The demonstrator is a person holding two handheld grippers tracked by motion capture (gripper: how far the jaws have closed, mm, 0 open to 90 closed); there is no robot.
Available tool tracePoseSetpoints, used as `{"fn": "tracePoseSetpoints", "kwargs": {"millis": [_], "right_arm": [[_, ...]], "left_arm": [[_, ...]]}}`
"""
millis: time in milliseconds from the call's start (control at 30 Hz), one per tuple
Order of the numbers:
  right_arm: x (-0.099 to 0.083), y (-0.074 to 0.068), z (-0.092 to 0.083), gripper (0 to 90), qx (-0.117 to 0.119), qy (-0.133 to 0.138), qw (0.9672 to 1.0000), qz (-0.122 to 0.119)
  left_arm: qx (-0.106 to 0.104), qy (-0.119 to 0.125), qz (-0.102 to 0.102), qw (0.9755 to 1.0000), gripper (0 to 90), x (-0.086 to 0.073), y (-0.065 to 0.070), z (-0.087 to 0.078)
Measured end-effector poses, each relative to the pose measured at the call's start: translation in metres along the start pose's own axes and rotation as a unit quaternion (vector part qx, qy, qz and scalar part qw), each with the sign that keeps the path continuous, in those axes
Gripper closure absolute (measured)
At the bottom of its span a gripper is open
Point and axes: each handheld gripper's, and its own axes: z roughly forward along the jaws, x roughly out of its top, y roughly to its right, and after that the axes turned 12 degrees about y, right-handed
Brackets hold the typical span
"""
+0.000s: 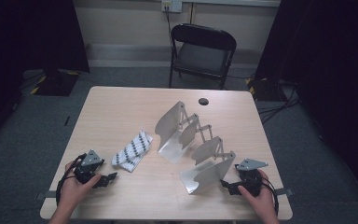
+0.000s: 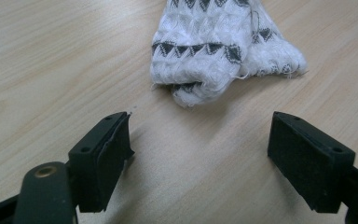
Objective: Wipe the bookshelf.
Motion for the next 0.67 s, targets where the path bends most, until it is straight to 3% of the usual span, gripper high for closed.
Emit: {"fn": "tracePoseSetpoints", "kwargs": {"millis": [333,667], "right_arm": [[0.0,0.0,0.0,8.3,0.0,0.0,1.0,0.0],[0.0,0.0001,0.0,8.4,0.0,0.0,1.0,-0.001]], "left_arm": [[-0.009,0.018,0.0,0.9998,15.9,-0.0045,-0.0011,0.0012],[-0.009,0.018,0.0,0.9998,15.8,-0.0045,-0.0011,0.0012]]}}
